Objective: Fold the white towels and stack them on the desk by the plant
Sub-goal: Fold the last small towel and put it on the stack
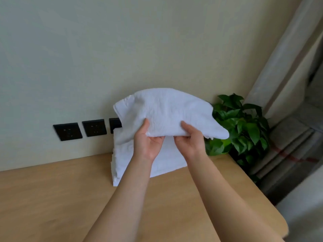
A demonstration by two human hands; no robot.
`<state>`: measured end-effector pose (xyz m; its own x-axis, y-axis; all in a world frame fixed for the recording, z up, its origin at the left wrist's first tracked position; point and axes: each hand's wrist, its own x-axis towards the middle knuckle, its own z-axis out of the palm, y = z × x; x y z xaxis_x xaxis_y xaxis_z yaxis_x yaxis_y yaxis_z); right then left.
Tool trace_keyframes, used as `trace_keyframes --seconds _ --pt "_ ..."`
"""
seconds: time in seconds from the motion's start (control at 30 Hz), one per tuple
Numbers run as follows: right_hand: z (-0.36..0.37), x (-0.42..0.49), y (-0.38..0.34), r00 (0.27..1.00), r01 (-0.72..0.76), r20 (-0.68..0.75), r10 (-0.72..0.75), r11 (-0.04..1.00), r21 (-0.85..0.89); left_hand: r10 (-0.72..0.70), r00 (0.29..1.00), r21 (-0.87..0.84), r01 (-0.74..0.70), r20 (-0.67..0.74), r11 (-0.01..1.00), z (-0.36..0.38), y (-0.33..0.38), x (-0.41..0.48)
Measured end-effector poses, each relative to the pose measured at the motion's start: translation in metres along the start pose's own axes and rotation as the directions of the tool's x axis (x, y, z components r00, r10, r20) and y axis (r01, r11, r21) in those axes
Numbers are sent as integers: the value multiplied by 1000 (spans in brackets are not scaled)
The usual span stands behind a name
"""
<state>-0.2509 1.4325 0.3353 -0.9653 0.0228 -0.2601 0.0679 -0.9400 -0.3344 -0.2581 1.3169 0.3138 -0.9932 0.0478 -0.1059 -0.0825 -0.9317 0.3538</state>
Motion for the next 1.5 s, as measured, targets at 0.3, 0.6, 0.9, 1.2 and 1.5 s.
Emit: trace_keyframes --seconds 0.3,0.6,0.9,1.2,1.5 --pt "-115 116 17 946 -257 -241 214 953 -160 163 936 71 -148 -312 986 -98 -65 72" --pt "-100 130 15 935 -313 -213 283 942 -123 249 910 111 -224 -332 968 -76 -67 103" --pt "-94 136 17 926 -373 -193 325 870 -323 285 883 -72 -334 -372 940 -105 -59 87" --pt "-91 135 9 988 -124 -137 67 879 -461 125 913 -38 -151 -389 988 -68 -87 96" --pt "-103 135 -2 978 -155 -185 91 918 -366 74 934 -20 -87 -350 996 -82 -80 98"
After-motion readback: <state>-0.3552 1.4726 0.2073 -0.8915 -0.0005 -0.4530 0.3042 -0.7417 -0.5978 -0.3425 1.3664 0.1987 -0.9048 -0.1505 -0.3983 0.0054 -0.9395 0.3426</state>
